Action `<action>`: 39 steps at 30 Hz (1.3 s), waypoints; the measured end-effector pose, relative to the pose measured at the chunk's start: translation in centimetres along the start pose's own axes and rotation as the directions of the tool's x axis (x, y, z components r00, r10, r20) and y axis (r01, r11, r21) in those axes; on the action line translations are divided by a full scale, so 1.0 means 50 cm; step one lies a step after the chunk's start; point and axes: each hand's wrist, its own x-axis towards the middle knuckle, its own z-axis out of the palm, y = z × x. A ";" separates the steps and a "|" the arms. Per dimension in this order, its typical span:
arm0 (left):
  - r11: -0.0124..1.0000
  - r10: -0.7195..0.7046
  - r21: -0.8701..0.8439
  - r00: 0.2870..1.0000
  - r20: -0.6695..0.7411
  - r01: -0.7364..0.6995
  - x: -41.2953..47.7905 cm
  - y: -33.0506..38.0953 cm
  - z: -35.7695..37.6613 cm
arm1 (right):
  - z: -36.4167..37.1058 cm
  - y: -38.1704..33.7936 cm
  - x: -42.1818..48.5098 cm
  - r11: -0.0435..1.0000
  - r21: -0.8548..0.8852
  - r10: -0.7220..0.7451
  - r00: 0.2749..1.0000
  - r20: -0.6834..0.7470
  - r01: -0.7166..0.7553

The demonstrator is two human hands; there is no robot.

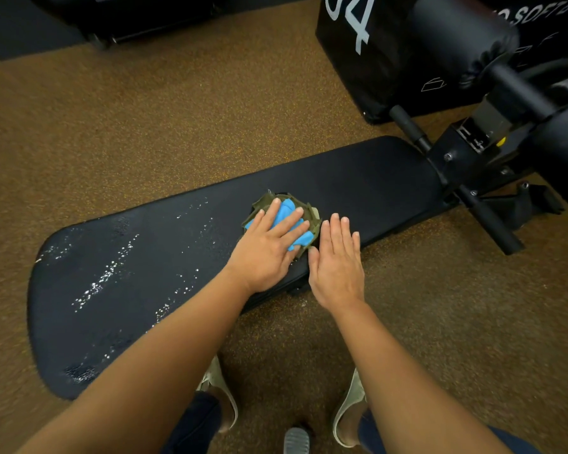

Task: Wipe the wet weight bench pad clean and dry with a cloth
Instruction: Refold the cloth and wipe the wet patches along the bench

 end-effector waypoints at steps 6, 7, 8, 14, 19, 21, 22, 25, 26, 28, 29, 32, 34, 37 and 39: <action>0.997 -0.076 0.030 0.997 -0.009 0.076 -0.004 -0.021 -0.007 | -0.002 0.001 -0.001 1.000 -0.014 -0.005 1.000 0.015 0.005; 0.992 -0.120 0.025 0.993 -0.012 0.120 -0.002 -0.004 -0.003 | -0.002 0.001 -0.001 1.000 -0.015 -0.005 1.000 0.015 0.005; 0.991 -0.132 0.025 0.991 -0.012 0.132 -0.001 0.007 0.001 | -0.002 0.000 -0.001 1.000 -0.017 -0.005 1.000 0.010 0.006; 0.994 0.046 0.094 0.998 0.042 -0.050 -0.007 -0.051 -0.015 | -0.001 -0.001 -0.001 0.999 -0.036 0.000 1.000 0.002 0.000; 0.987 -0.151 0.059 0.989 -0.005 0.151 -0.021 0.010 0.002 | -0.005 0.003 -0.001 0.999 -0.033 0.000 0.999 0.036 0.001; 0.995 -0.078 0.055 0.997 0.003 0.078 -0.040 0.001 0.005 | -0.005 0.004 -0.001 1.000 -0.029 -0.006 0.999 0.034 0.007; 0.998 -0.032 0.054 0.999 0.008 0.032 -0.049 -0.009 0.001 | -0.004 0.005 -0.001 1.000 -0.030 -0.006 0.999 0.032 0.007; 0.999 0.003 0.053 1.000 -0.006 -0.003 -0.056 -0.035 -0.005 | -0.004 0.005 -0.002 0.999 -0.039 0.000 0.999 0.038 0.002; 0.998 -0.031 0.057 0.999 -0.009 0.032 -0.052 -0.031 -0.004 | -0.004 0.005 -0.002 0.999 -0.041 -0.002 0.999 0.041 0.003; 0.990 -0.120 0.067 0.993 -0.018 0.121 -0.043 -0.005 0.000 | -0.003 0.006 -0.002 0.999 -0.040 -0.005 0.999 0.039 0.006; 0.986 -0.153 0.066 0.988 -0.023 0.154 -0.040 0.010 0.001 | -0.003 0.005 -0.002 0.999 -0.041 -0.005 0.999 0.037 0.007; 0.993 -0.108 0.041 0.994 -0.002 0.108 -0.048 0.013 0.005 | -0.002 0.002 -0.002 0.999 -0.046 -0.003 1.000 0.030 0.004; 1.000 0.004 0.022 1.000 0.008 -0.005 -0.062 -0.013 -0.001 | -0.003 0.004 -0.002 0.999 -0.040 -0.001 1.000 0.022 0.002; 0.999 0.027 0.033 0.999 0.025 -0.028 -0.065 -0.048 -0.008 | -0.005 0.007 -0.004 0.999 -0.039 -0.009 0.999 0.031 0.011; 0.995 -0.087 0.045 0.996 0.020 0.086 -0.052 -0.029 -0.009 | -0.006 0.011 -0.005 1.000 -0.030 -0.007 0.999 0.031 0.008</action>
